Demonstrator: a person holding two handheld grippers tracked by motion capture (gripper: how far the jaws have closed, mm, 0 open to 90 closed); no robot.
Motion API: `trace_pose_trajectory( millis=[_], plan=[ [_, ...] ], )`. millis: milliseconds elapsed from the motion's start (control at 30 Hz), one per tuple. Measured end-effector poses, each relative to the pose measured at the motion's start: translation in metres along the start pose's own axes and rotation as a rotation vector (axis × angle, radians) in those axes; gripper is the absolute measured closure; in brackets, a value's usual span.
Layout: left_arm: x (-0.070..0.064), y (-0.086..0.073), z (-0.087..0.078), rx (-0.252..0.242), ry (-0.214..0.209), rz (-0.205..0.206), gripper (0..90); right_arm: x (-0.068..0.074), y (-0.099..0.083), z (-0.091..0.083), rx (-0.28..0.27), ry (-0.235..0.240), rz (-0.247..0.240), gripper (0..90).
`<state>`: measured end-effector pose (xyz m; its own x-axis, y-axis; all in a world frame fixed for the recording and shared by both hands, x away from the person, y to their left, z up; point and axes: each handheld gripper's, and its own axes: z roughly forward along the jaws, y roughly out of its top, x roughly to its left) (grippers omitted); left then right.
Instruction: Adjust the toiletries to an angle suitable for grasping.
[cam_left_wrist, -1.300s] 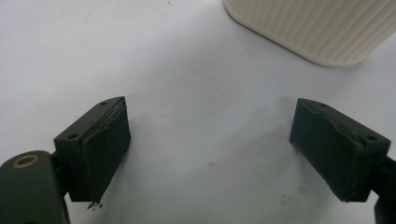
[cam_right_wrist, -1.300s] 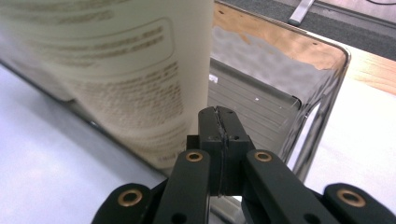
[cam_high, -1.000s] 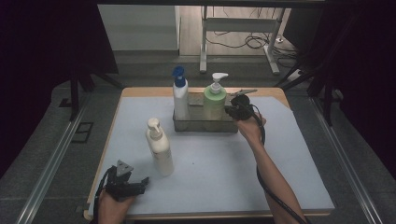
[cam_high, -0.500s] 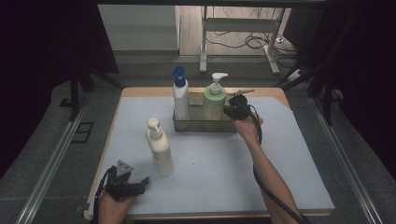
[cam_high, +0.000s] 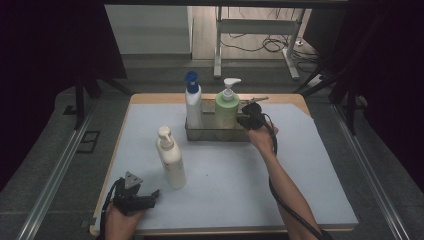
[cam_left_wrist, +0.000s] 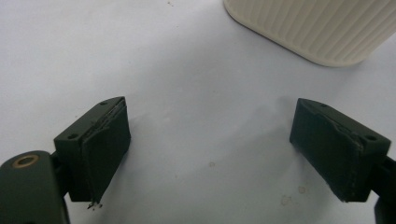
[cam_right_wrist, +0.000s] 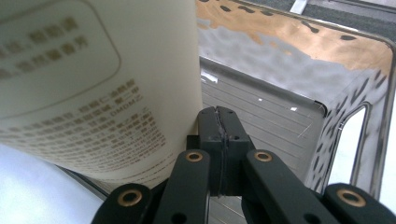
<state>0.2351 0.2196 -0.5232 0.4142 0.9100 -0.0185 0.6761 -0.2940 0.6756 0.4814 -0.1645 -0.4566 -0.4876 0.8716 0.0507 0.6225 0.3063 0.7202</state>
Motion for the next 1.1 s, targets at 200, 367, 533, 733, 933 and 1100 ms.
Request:
trace_pose_trajectory(
  millis=[200,367,533,733,933,1100],
  plan=[
    [0.000,0.000,0.000,0.000,0.000,0.000,12.1,0.005,0.002,0.002,0.000,0.006,0.000,89.2],
    [0.000,0.000,0.000,0.000,0.000,0.000,12.1,0.009,0.003,0.005,0.000,0.015,-0.001,89.3],
    [0.000,0.000,0.000,0.000,0.000,0.000,12.1,0.013,0.005,0.007,-0.003,0.022,-0.001,89.3],
    [0.000,0.000,0.000,0.000,0.000,0.000,12.1,0.017,0.006,0.009,-0.005,0.027,0.007,89.3],
    [0.000,0.000,0.000,0.000,0.000,0.000,12.1,0.024,0.006,0.013,0.001,0.039,-0.005,89.3],
    [0.000,0.000,0.000,0.000,0.000,0.000,12.1,0.031,0.007,0.015,0.005,0.049,-0.017,89.3]
  ],
)
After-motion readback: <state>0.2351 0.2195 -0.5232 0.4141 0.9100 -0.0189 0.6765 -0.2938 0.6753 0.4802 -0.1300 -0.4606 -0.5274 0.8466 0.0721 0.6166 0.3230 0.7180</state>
